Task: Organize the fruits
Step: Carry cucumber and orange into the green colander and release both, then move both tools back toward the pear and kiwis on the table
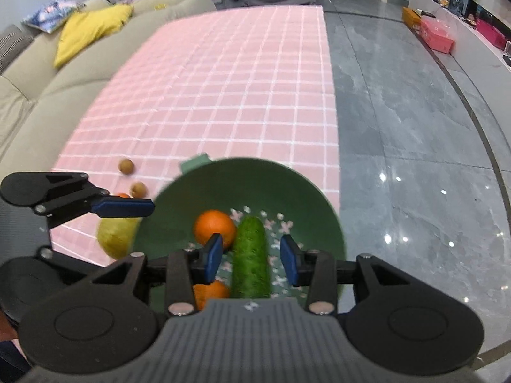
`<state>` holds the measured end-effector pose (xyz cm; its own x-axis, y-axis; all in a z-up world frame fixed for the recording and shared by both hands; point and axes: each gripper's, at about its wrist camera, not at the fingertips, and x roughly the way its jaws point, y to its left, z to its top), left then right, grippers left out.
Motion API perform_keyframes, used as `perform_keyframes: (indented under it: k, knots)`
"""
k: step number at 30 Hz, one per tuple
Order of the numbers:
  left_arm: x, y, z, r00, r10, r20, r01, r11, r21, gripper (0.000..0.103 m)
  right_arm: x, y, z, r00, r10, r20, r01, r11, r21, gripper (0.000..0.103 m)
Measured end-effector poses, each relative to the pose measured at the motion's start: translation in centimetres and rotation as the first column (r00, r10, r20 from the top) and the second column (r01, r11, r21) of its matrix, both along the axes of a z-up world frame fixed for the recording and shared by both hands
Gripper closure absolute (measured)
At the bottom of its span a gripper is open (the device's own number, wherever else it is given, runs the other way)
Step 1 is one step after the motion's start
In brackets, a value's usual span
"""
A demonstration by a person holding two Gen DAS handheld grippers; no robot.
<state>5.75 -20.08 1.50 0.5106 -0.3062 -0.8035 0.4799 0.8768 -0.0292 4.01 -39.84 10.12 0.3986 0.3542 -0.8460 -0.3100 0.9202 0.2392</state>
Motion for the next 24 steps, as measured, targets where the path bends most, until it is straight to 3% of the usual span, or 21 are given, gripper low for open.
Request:
perform_keyframes:
  k: [5,14,24]
  knots:
    - [-1.2,4.1,1.3,0.997,0.079,0.025,-0.078,0.996,-0.03,0.026,-1.0,2.2,1.3,0.999,0.027,0.036,-0.028,0.999,0.017,0.066]
    - [-3.9,12.8,0.3,0.978,0.208,0.012,-0.208,0.978,-0.016,0.026,-2.9,7.8,3.0,0.994,0.064,0.085,-0.066,0.997,0.029,0.065]
    - [-4.5,18.3,-1.9,0.965,0.259,-0.038,-0.261,0.964,-0.057,0.026,-4.9,13.5,0.7,0.987,0.155,0.046,-0.153,0.987,-0.041,0.061]
